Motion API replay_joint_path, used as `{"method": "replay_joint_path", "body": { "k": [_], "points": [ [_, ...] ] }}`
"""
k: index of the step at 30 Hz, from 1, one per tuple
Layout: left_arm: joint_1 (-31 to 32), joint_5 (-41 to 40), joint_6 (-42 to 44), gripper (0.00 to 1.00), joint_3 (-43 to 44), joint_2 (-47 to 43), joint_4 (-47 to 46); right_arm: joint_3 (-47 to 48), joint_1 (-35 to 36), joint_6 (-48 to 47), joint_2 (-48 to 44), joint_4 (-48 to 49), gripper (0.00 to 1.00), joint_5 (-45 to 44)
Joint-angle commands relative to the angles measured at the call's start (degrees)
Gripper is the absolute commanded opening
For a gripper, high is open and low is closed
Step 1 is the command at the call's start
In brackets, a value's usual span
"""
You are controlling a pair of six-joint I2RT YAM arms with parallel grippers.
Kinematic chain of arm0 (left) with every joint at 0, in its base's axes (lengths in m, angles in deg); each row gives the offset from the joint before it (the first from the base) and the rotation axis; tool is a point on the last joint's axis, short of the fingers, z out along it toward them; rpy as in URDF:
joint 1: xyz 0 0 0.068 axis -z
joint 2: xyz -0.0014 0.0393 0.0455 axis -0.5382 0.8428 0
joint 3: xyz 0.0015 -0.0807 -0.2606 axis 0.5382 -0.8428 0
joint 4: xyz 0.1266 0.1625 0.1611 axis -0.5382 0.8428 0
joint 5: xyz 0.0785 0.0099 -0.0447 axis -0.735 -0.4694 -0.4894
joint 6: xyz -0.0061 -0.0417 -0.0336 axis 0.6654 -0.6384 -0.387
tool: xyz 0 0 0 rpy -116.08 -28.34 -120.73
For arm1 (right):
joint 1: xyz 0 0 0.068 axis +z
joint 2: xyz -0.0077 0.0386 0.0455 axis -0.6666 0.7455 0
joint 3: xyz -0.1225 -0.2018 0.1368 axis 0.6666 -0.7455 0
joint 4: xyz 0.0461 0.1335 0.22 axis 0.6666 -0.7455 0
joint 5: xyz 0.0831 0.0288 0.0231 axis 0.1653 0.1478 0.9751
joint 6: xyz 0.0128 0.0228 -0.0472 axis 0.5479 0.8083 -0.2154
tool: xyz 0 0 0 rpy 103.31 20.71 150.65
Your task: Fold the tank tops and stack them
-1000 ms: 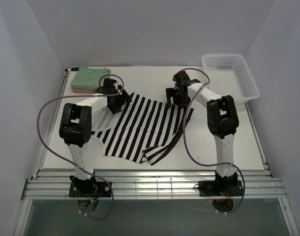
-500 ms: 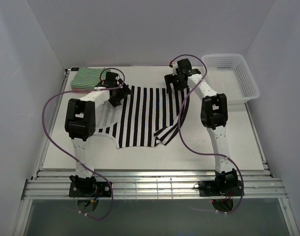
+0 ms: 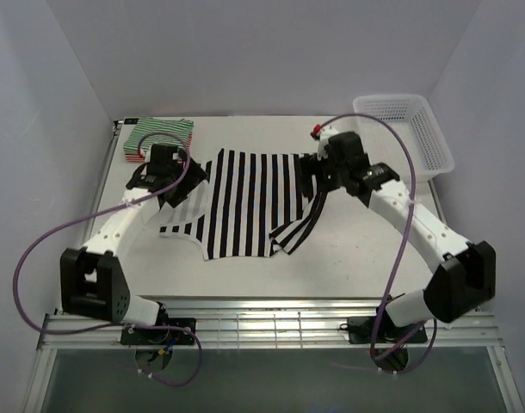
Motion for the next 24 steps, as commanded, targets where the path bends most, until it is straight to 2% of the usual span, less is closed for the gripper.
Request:
{"method": "replay_joint_path", "body": {
  "k": [1,4,5,9,14,17,22,24],
  "points": [
    [-0.7,-3.2,-3.4,0.98,-9.7,-9.8,8.1,-16.9,4.5,9.9,-4.8,-0.5,0.9,-3.6],
    [-1.3,-6.6,-4.8,0.98,-17.4,-18.8,13.8,-24.8,10.9,12.6,-10.6,0.9,0.9,-3.5],
    [-1.3,-5.6,-4.8,0.98,-19.4,-20.8,14.7,-25.8,14.0,14.0,-11.9,1.0,0.9,-4.5],
    [-1.3,2.8,-6.5,0.98,-28.3,-27.5,11.2,-27.6,18.7,16.3,-10.5,1.0,0.9,-9.8],
    [-0.9,9.3,-6.4,0.98,-32.6,-24.9,7.6,-26.9,22.5,18.0,-3.6,2.6,0.94,-13.4],
    [0.6,13.0,-7.9,0.93,-34.8,-23.8,3.8,-25.9,23.3,18.0,0.0,4.5,0.96,-14.6],
    [3.7,11.1,-9.3,0.81,-35.9,-21.1,2.8,-24.7,23.6,18.5,3.4,8.1,1.0,-14.0],
    [3.7,10.0,-10.0,0.77,-36.3,-19.1,2.8,-24.7,23.9,18.7,4.0,10.2,0.95,-13.4]
  ]
}}
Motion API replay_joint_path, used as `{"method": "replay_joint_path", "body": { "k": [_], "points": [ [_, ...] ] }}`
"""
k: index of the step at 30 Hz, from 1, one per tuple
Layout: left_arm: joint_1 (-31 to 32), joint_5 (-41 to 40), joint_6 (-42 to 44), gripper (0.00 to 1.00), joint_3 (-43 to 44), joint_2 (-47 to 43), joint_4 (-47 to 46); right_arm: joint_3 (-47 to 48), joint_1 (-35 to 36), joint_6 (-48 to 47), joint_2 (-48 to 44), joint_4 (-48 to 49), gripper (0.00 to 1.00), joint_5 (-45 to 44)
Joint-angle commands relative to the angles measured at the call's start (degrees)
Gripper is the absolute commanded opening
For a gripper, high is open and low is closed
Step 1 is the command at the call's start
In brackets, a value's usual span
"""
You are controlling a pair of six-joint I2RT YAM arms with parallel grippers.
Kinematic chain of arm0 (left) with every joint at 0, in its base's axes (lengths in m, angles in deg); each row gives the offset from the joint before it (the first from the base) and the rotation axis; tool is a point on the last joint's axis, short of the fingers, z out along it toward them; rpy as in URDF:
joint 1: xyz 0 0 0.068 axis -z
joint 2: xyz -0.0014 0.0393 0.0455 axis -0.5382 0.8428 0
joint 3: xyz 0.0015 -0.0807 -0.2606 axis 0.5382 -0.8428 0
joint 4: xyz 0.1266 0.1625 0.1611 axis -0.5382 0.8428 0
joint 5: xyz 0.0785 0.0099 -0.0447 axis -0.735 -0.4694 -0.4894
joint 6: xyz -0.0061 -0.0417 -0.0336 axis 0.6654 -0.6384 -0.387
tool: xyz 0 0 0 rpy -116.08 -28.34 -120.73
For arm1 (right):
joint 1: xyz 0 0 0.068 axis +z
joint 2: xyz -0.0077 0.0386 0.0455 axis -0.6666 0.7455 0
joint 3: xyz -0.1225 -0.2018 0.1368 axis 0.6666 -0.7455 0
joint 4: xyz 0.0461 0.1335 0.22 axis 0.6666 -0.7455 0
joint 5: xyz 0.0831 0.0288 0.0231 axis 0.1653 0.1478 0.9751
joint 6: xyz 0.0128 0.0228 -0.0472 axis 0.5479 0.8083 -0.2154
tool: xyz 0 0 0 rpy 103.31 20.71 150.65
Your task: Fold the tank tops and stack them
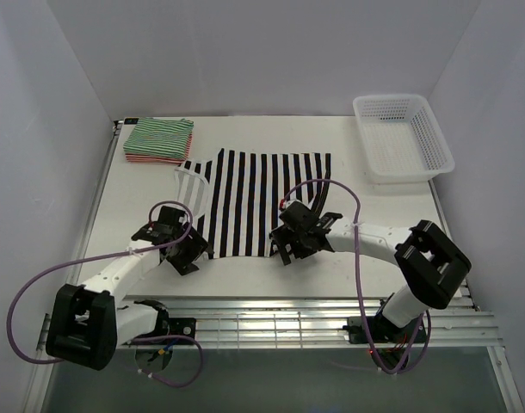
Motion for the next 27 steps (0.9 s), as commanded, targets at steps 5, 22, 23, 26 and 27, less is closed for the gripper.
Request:
{"method": "replay_joint_path", "body": {
  "k": [5,22,23,26,27],
  "points": [
    [0.3,-1.3,-1.6,0.64,-0.7,5.1,-3.3,2.5,0.7,2.1,2.3,6.4,0.88,-1.7],
    [0.5,-0.6,-1.2,0.0,-2.4,9.0,-6.8,0.4,1.0,5.0,4.1,5.3,0.08,-4.5],
    [0.5,-0.7,-1.4,0.0,-2.4,8.7,-6.5,-0.2,1.0,5.6,2.7,2.8,0.08,-4.6],
    [0.5,-0.8,-1.8,0.0,-2.4,7.4,-5.0,-4.5,0.9,8.2,-2.8,-1.9,0.08,-4.3],
    [0.5,-0.8,-2.1,0.0,-2.2,7.0,-4.5,-6.1,1.0,8.8,-4.6,-4.7,0.08,-3.9]
  ]
}}
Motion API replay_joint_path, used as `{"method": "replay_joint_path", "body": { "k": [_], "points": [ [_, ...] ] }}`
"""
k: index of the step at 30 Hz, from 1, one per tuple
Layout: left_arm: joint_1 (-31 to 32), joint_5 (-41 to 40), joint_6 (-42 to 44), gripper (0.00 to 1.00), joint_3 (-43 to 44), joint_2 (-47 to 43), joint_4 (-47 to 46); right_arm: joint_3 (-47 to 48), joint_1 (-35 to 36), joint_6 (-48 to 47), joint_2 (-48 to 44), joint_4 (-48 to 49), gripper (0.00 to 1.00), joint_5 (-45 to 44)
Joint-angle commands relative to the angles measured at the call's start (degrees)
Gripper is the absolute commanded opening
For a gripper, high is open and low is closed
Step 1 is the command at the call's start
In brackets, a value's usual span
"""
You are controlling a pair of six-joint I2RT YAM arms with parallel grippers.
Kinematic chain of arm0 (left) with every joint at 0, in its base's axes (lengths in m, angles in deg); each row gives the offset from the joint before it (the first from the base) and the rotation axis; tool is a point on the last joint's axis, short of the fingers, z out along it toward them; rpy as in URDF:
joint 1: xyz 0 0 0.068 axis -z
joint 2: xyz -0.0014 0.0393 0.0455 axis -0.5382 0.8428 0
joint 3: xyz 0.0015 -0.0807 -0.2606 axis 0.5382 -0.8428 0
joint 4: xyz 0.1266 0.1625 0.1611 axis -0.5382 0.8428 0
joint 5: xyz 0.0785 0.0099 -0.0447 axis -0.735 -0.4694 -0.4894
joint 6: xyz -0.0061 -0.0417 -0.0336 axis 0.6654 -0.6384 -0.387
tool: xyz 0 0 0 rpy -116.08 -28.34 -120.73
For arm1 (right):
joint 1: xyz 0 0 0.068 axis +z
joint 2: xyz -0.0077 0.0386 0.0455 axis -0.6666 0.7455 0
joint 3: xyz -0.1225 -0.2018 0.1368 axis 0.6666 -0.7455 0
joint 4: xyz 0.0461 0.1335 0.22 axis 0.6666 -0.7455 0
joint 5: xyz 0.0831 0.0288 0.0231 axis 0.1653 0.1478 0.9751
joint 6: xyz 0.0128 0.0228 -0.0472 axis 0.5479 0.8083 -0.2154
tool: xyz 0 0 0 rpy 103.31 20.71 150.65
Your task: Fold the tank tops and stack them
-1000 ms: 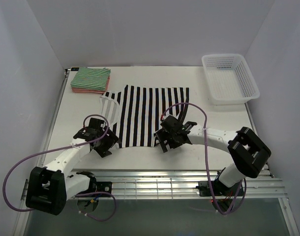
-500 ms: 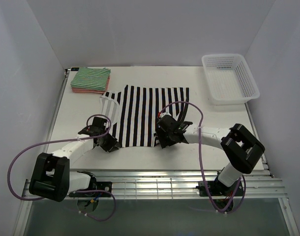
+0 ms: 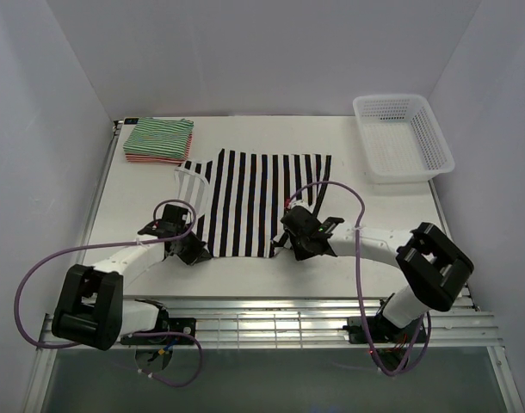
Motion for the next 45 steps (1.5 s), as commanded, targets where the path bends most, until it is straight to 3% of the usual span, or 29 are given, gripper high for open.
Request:
{"method": "replay_joint_path", "body": {
  "k": [1,5,9,20,32,45],
  "points": [
    [0.2,-3.4,0.1,0.0,-1.5,-1.6,5.1,-6.1,0.4,3.8,-7.4,-11.3,0.08,0.3],
    [0.2,-4.2,-0.6,0.0,-1.2,-4.3,7.6,-14.1,0.3,5.0,-17.3,-16.4,0.08,5.4],
    [0.2,-3.1,-0.9,0.0,-1.0,-5.9,8.6,-17.3,0.3,5.9,-20.4,-18.0,0.08,8.8],
    [0.2,-3.6,2.5,0.0,4.3,-6.1,14.5,-17.2,0.2,6.3,-25.4,-24.9,0.09,14.9],
    [0.2,-1.0,5.6,0.0,13.7,-1.7,15.5,-10.8,-0.3,2.3,-26.0,-30.7,0.09,19.7],
    [0.3,-0.5,9.5,0.0,24.4,9.6,11.9,-4.2,-14.4,-5.3,-22.0,-34.3,0.11,26.9]
  ]
}}
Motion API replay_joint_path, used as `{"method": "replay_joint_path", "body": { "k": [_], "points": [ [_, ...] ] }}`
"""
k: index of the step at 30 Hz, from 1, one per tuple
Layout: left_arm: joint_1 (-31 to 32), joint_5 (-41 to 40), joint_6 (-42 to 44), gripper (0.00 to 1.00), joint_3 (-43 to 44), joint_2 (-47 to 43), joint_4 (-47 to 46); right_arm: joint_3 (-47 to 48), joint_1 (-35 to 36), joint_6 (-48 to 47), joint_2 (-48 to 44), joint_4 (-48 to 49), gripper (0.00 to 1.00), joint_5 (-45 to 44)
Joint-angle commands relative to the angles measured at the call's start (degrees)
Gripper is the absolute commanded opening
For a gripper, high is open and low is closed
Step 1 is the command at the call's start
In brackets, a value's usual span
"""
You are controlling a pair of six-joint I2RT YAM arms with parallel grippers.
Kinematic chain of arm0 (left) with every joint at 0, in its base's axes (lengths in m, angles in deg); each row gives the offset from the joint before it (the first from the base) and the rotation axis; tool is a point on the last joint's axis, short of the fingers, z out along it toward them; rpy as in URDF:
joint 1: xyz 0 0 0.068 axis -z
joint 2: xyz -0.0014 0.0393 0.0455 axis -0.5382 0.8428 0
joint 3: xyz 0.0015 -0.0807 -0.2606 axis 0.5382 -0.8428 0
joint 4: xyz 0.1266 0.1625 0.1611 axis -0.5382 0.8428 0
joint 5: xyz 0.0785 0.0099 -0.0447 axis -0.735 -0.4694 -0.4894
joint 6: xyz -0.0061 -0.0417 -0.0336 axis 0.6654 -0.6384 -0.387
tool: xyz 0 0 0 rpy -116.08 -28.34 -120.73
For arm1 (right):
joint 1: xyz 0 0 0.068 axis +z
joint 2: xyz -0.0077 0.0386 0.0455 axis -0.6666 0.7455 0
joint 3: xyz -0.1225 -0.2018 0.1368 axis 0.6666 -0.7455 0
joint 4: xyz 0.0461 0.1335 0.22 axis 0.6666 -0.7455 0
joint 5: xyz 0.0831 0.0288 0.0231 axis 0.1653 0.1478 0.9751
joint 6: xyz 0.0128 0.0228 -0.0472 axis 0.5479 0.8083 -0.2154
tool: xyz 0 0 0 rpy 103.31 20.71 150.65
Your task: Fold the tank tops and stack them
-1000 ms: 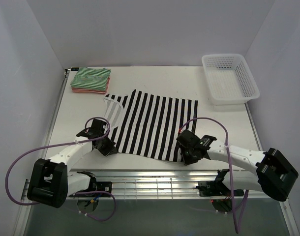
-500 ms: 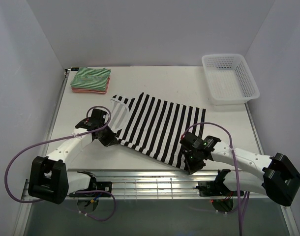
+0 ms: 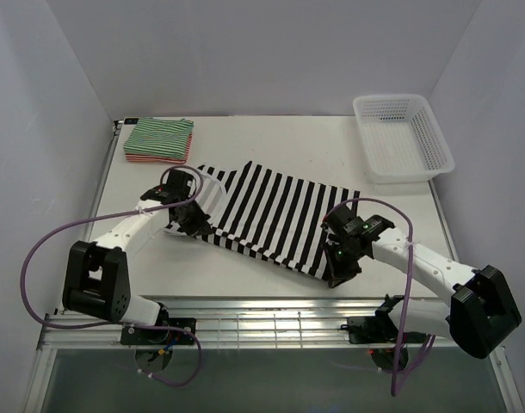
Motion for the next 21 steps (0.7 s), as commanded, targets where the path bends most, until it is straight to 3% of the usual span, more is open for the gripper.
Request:
{"method": "replay_joint_path", "body": {
  "k": [1,21],
  "points": [
    [0.2,0.9,2.0,0.0,4.0,2.7,-2.6,3.2,-3.7,-3.8,1.5,-2.7,0.11,3.9],
    [0.2,2.3,5.0,0.0,17.1,20.3,-5.2,10.4,-16.6,-12.0,14.1,-1.7,0.15,2.4]
  ]
}}
